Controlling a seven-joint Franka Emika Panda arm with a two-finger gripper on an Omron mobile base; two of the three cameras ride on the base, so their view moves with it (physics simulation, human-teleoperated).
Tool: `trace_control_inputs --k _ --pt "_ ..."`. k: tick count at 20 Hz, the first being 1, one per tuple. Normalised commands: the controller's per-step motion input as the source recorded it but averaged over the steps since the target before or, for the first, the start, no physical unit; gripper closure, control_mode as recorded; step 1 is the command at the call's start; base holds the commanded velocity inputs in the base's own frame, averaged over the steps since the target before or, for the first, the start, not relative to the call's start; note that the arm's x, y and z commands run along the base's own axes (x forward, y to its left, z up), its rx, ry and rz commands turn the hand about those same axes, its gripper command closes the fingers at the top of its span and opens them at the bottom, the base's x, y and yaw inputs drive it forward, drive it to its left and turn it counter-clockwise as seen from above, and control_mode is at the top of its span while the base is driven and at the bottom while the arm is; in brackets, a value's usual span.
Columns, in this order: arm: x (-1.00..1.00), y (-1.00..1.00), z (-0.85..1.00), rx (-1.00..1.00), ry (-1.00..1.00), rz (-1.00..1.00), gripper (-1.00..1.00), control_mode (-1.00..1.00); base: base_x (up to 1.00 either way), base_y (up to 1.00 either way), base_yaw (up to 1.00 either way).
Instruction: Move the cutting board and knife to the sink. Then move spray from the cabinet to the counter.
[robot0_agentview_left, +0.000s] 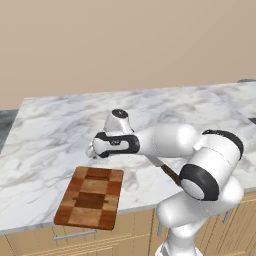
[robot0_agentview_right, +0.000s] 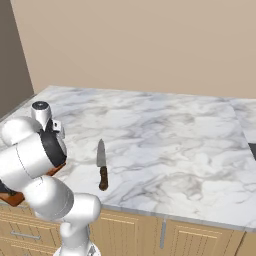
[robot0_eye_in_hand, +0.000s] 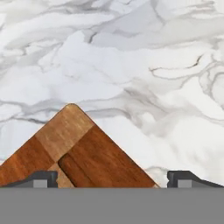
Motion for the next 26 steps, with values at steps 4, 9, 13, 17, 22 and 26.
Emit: trace_control_inputs --k 4,9,13,17,22,26 --pt "-0.44 0.03 0.46 -0.15 -0.02 0.23 -1.00 -1.00 0.00 0.00 0.00" --pt "-0.61 0.06 0.33 -0.12 -0.02 0.07 -1.00 -1.00 0.00 0.00 0.00" --pt "-0.67 0.09 0.28 -0.05 0.00 0.00 -1.00 -1.00 0.00 0.00 0.00" --pt "-0.69 0.08 0.28 0.00 0.00 0.00 -1.00 -1.00 0.00 0.00 0.00" --pt "-0.72 0.08 0.16 -0.05 -0.04 0.00 -1.00 -1.00 0.00 0.00 0.00" --pt "-0.70 0.12 0.03 -0.17 -0.06 0.00 -1.00 -1.00 0.00 0.00 0.00"
